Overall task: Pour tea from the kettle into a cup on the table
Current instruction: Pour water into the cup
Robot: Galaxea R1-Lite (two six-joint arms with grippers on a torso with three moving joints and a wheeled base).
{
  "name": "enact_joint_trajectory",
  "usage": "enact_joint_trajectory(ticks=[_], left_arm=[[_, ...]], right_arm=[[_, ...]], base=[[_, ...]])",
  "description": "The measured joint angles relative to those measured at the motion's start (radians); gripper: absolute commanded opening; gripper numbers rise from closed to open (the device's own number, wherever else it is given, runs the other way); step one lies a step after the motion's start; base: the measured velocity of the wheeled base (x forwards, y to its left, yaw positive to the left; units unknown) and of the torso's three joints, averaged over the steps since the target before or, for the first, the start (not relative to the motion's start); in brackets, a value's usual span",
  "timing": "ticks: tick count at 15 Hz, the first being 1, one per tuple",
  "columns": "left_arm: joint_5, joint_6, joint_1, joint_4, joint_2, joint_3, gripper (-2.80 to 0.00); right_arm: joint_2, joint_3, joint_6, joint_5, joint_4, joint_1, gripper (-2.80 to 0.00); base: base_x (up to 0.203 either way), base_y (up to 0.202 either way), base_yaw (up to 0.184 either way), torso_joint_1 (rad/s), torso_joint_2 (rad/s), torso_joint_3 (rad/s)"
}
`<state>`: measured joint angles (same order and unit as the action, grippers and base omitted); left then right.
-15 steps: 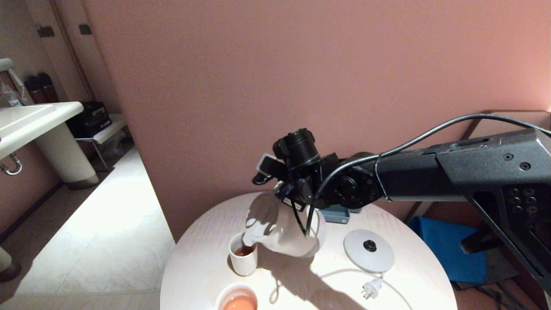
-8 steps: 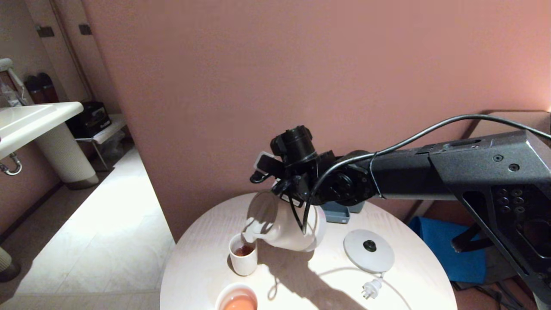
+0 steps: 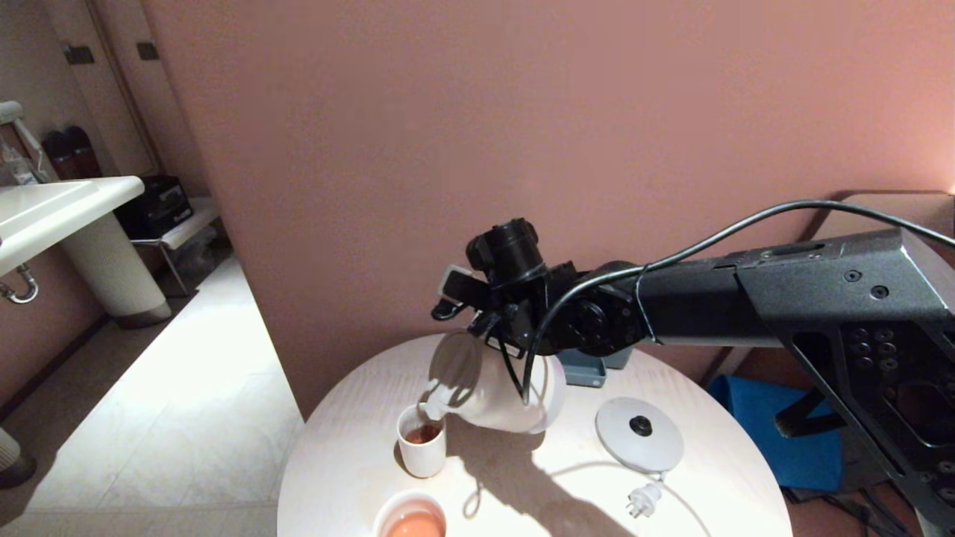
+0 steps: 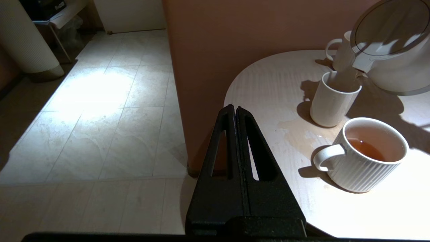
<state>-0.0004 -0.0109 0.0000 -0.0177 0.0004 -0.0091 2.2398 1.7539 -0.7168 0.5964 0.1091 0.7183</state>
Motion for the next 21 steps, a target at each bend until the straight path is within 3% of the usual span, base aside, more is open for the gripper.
enact_joint_trajectory(ticks=[21], left_arm=[[0.000,0.001,0.000,0.000,0.000,0.000,-2.80]], right_arm=[[0.023,0.075,-0.126,0.018,-0.001,0.015,-2.80]], base=[[0.000,0.000,0.000,0.000,0.00,0.000]])
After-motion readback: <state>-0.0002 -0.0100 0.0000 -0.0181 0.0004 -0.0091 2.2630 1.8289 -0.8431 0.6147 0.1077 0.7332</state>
